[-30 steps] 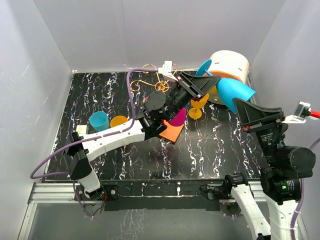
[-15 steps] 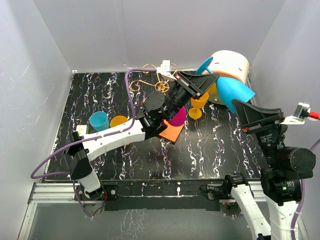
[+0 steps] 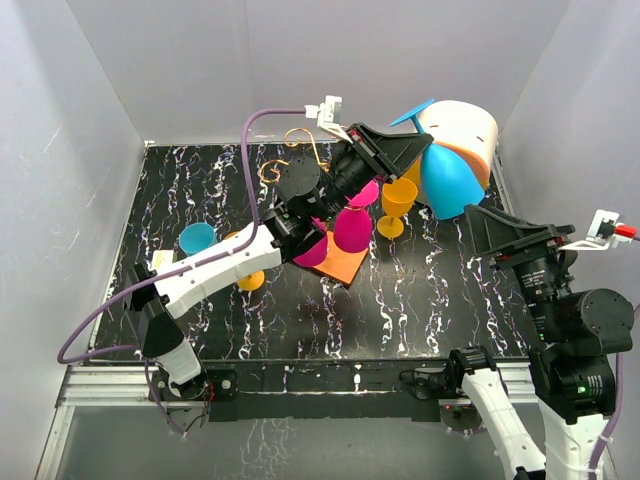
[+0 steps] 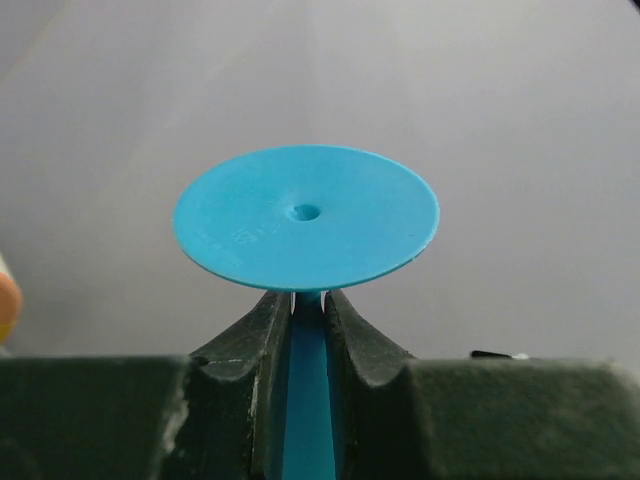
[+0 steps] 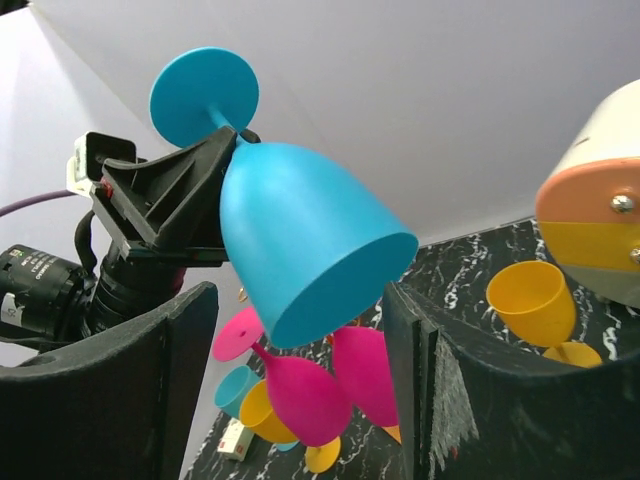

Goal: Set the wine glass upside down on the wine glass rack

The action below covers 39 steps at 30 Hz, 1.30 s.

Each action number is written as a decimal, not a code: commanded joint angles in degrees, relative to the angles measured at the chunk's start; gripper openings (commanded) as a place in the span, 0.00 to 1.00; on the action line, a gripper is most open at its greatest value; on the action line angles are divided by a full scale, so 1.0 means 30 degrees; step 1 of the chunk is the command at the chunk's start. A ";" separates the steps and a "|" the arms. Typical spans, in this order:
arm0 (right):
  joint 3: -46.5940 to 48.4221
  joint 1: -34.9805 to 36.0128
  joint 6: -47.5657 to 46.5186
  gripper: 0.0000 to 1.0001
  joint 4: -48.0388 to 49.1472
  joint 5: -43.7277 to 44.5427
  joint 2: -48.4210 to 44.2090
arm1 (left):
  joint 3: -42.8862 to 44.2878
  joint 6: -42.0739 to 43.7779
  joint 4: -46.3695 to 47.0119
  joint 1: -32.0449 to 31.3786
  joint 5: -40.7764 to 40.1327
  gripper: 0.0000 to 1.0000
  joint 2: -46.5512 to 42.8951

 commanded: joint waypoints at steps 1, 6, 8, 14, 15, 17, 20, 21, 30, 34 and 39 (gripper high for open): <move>0.1331 -0.0034 -0.1229 0.65 -0.1738 0.1579 -0.0375 | 0.1071 0.2955 -0.1006 0.0427 0.1781 0.00 -0.1181; 0.2482 -0.0032 -0.2027 0.65 -0.3009 0.2344 -0.0275 | 0.0852 0.5322 -0.2019 0.0478 0.2816 0.00 -0.1824; 0.2988 -0.0044 -0.2198 0.65 -0.3247 0.2475 -0.0137 | 0.0487 0.6299 -0.2152 0.0487 0.3440 0.00 -0.2150; 0.5013 0.0000 -0.2716 0.63 -0.3623 -0.0721 0.1863 | -0.0793 0.9884 -0.2938 0.0507 0.5650 0.00 -0.3370; 0.5568 0.0001 -0.2687 0.63 -0.4003 -0.1461 0.2505 | -0.1050 1.0475 -0.3069 0.0507 0.6024 0.00 -0.3628; 0.6691 0.0001 -0.2559 0.61 -0.4684 -0.3065 0.3758 | -0.1892 1.1651 -0.3151 0.0507 0.6811 0.00 -0.4124; 0.7884 0.0015 -0.2280 0.59 -0.5136 -0.5152 0.5044 | -0.3188 1.2762 -0.3089 0.0507 0.7281 0.00 -0.5056; 0.8161 0.0021 -0.2317 0.58 -0.5221 -0.5838 0.5385 | -0.3755 1.2988 -0.2872 0.0507 0.7370 0.00 -0.5340; 0.7727 0.0389 0.0703 0.60 -0.2757 -1.1260 0.7167 | -0.7402 1.4976 -0.2381 0.0507 0.8550 0.00 -0.8400; 0.6862 0.0407 0.2473 0.60 -0.1369 -1.2499 0.7471 | -0.8270 1.5477 -0.2504 0.0506 0.8964 0.00 -0.9136; 0.6607 0.0410 0.3751 0.58 -0.1240 -1.3339 0.8013 | -0.9163 1.5870 -0.2393 0.0507 0.9019 0.00 -0.9774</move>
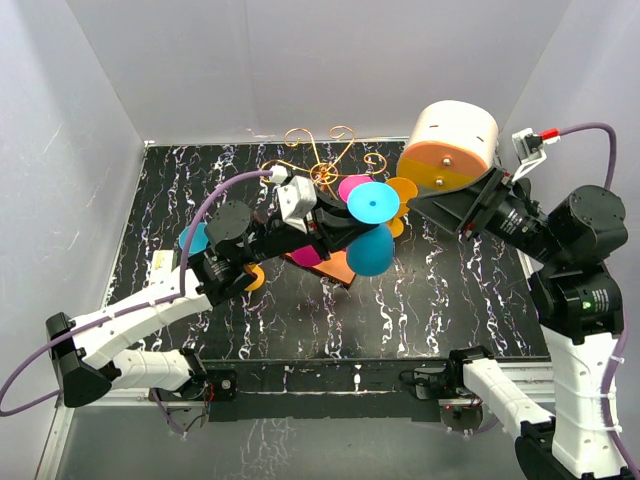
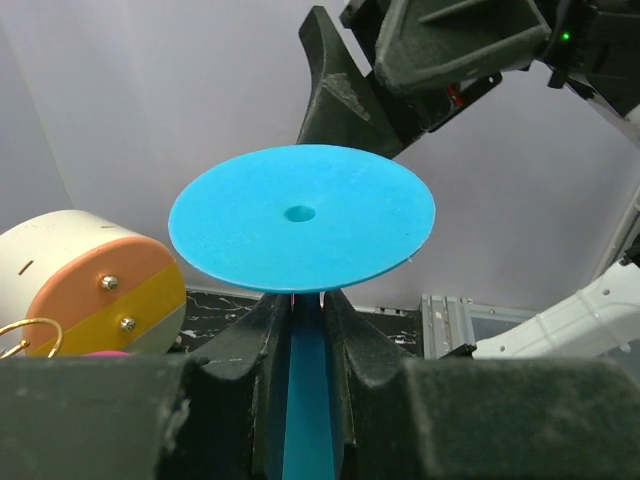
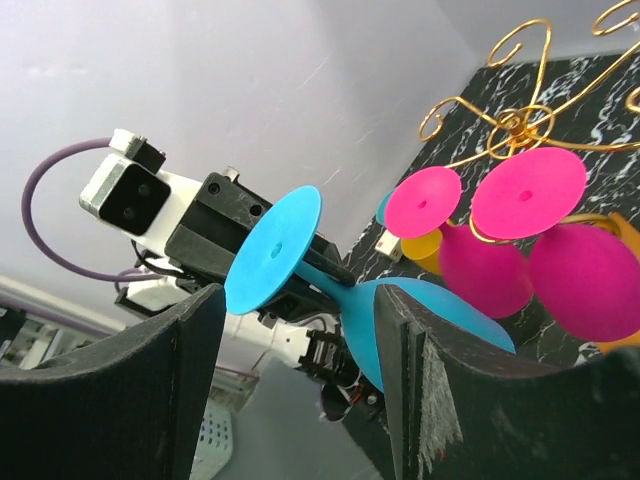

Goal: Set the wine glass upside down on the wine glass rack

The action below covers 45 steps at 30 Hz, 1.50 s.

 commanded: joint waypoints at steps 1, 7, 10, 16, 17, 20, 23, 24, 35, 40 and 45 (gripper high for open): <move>-0.0119 0.0086 0.1708 0.57 0.1557 -0.1658 0.0534 | -0.0553 0.1004 0.0882 -0.0010 0.0488 0.00 -0.1014; -0.0589 0.0097 0.2154 0.53 0.0910 -0.2767 0.1220 | -0.0388 0.1839 0.0198 0.0003 0.0824 0.00 -0.0874; -0.1165 0.0097 0.2069 0.49 0.0456 -0.2638 0.1293 | -0.0179 0.2002 -0.0197 -0.0001 0.1259 0.00 -0.0639; -0.2328 0.0097 0.2450 0.44 0.0572 -0.2544 0.1144 | 0.0684 0.2225 -0.1432 0.0004 0.2400 0.00 0.0271; -0.2558 0.0076 0.2577 0.42 0.0661 -0.2594 0.1104 | 0.0736 0.2245 -0.1482 0.0004 0.2452 0.00 0.0306; -0.3010 0.0097 0.2989 0.35 0.1075 -0.2784 0.0956 | 0.0650 0.2387 -0.1494 0.0004 0.2436 0.00 0.0302; -0.3610 0.0090 0.3603 0.25 0.1741 -0.2969 0.0655 | 0.0586 0.2475 -0.1557 -0.0003 0.2405 0.00 0.0335; -0.3835 0.0089 0.3798 0.22 0.1910 -0.3017 0.0549 | 0.0618 0.2500 -0.1633 0.0000 0.2405 0.00 0.0358; -0.4408 0.0081 0.4872 0.12 0.2647 -0.3589 0.0072 | 0.1236 0.2371 -0.1844 -0.0022 0.2439 0.00 0.1055; -0.4359 0.0094 0.5027 0.09 0.2646 -0.3616 -0.0072 | 0.1402 0.2013 -0.1714 -0.0004 0.2363 0.00 0.1267; -0.4374 0.0081 0.5111 0.00 0.2368 -0.3214 -0.0226 | 0.1515 0.1700 -0.1787 -0.0011 0.2124 0.00 0.1340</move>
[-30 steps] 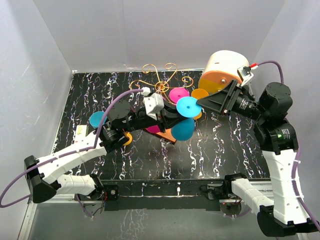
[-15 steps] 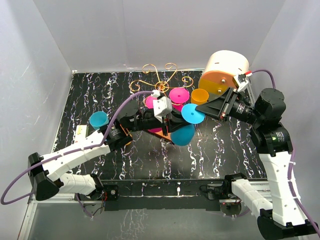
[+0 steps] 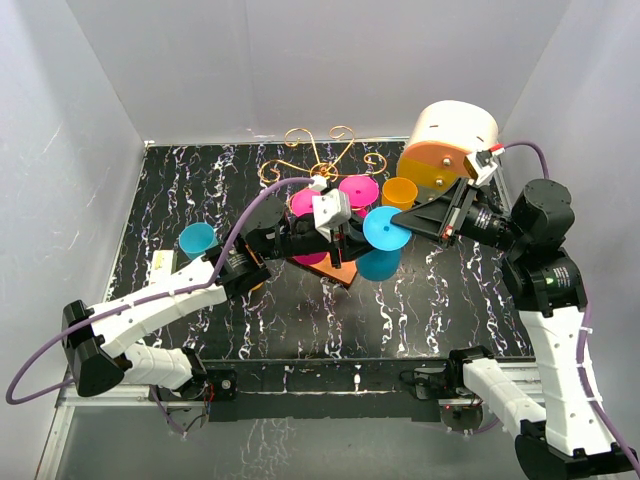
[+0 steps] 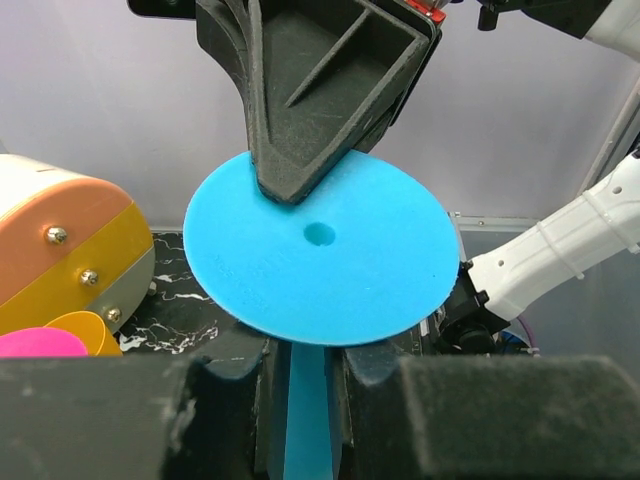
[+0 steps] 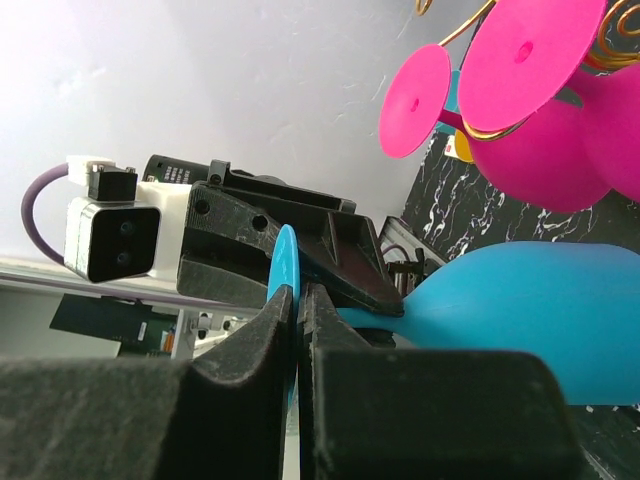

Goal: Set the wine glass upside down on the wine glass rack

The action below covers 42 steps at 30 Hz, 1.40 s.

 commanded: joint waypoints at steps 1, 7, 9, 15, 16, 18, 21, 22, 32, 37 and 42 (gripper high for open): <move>0.0121 0.0037 -0.0084 0.00 0.0732 0.0096 -0.0385 | 0.1044 -0.0468 0.0756 0.0002 -0.0200 0.00 -0.0226; 0.0867 0.0037 -0.0537 0.00 -0.0211 0.1720 -0.0436 | 0.0892 -0.1424 0.0159 -0.0006 -0.1007 0.28 -0.0534; 0.1364 0.0050 -0.1029 0.00 -0.1021 0.2504 -0.0336 | 0.0656 -0.1909 0.0207 -0.0011 -0.1214 0.42 -0.0842; 0.2355 0.0039 -0.2053 0.00 -0.2722 0.5091 -0.0286 | -0.0096 -0.3528 0.0155 0.0004 -0.1576 0.57 -0.1694; 0.2414 0.0034 -0.2142 0.00 -0.2862 0.5408 -0.0315 | -0.0197 -0.3745 0.0082 -0.0007 -0.1759 0.58 -0.1874; 0.2612 0.0048 -0.2386 0.00 -0.3167 0.6272 -0.0315 | -0.0425 -0.4038 -0.0013 0.0002 -0.2139 0.60 -0.2244; 0.3191 0.0055 -0.3414 0.00 -0.4458 0.8633 -0.0286 | -0.0656 -0.4203 -0.0169 -0.0003 -0.2879 0.62 -0.2769; 0.3324 0.0036 -0.3715 0.00 -0.4815 0.9575 -0.0348 | -0.0692 -0.4207 -0.0291 0.0003 -0.3152 0.62 -0.2910; 0.0958 0.0050 -0.3282 0.00 -0.1862 1.1602 -0.0391 | -0.0554 -0.2957 -0.1822 -0.0002 -0.6344 0.69 -0.4191; 0.0202 0.0054 -0.2297 0.00 0.0827 1.2176 0.0724 | -0.1033 -0.1667 -0.2479 0.0004 -0.8876 0.71 -0.5514; 0.0712 0.0038 -0.1437 0.00 0.3612 1.2846 0.2448 | -0.1817 -0.0641 -0.2862 0.0004 -1.1477 0.75 -0.7425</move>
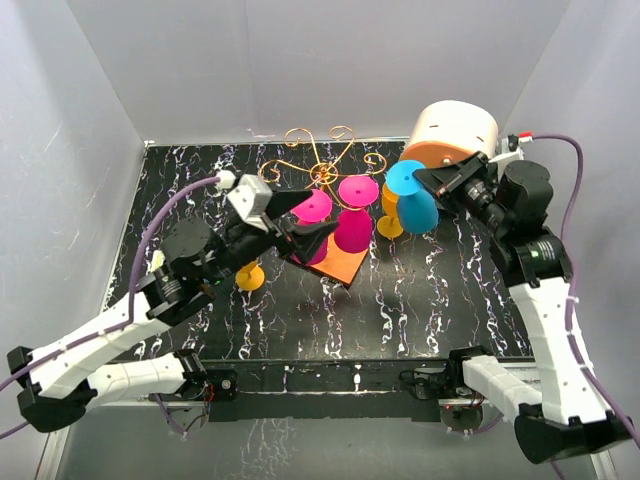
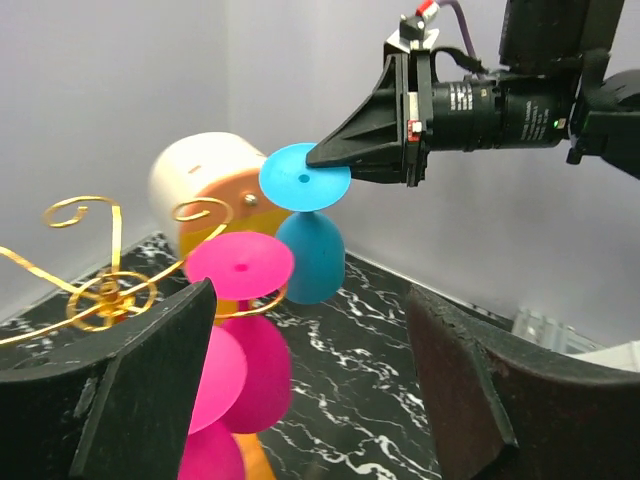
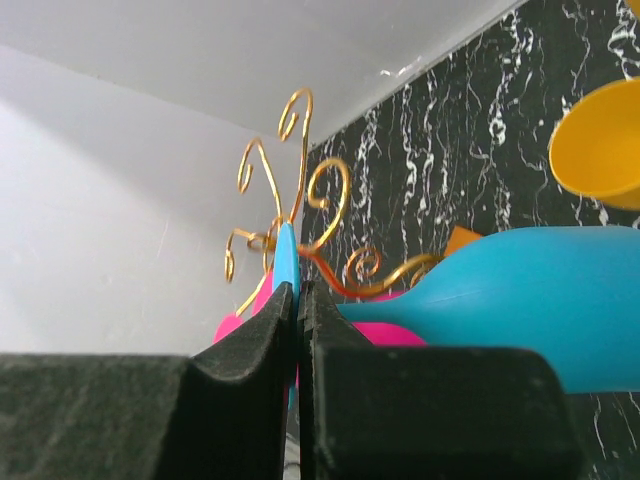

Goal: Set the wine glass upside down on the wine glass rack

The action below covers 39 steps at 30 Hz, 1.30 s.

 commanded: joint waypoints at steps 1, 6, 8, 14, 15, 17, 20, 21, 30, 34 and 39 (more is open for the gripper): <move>0.0755 0.0015 0.0987 0.00 0.4592 0.1050 0.1357 | -0.0365 0.1381 -0.0386 -0.0003 -0.2967 0.76 -0.1948; 0.1207 0.0009 0.1737 0.00 0.5868 0.1955 0.3186 | -0.0884 0.1840 -0.0806 -0.0003 -0.4161 0.79 -0.3457; 0.1200 0.0018 0.2194 0.00 0.6546 0.2168 0.3763 | -0.1029 0.1958 -0.0932 -0.0004 -0.4475 0.80 -0.3816; 0.1673 0.0025 0.3361 0.00 0.9064 0.1218 0.5840 | -0.0978 0.2248 -0.1483 -0.0014 -0.4951 0.81 -0.4253; 0.1681 0.0019 0.3598 0.00 0.9479 0.0848 0.6116 | -0.0951 0.2269 -0.1570 -0.0026 -0.5024 0.82 -0.4310; 0.1707 0.0037 0.4015 0.00 1.0044 0.0210 0.6677 | -0.0997 0.2292 -0.1615 -0.0003 -0.5171 0.82 -0.4398; 0.1696 0.0104 0.4400 0.00 1.0780 -0.0867 0.7338 | -0.1112 0.2330 -0.1544 -0.0007 -0.5292 0.82 -0.4537; 0.1671 0.0182 0.4490 0.00 1.0982 -0.1214 0.7541 | -0.1150 0.2334 -0.1505 -0.0003 -0.5331 0.82 -0.4557; 0.1799 0.1116 0.4431 0.00 1.1671 -0.3127 0.8485 | -0.1138 0.2338 -0.1441 -0.0019 -0.5321 0.84 -0.4353; 0.1820 0.1175 0.4218 0.00 1.1352 -0.3415 0.8327 | -0.1151 0.2298 -0.1411 -0.0010 -0.5310 0.84 -0.4324; 0.2023 0.1215 0.4076 0.00 1.0754 -0.3833 0.8273 | -0.1159 0.2301 -0.1322 -0.0003 -0.5272 0.85 -0.4209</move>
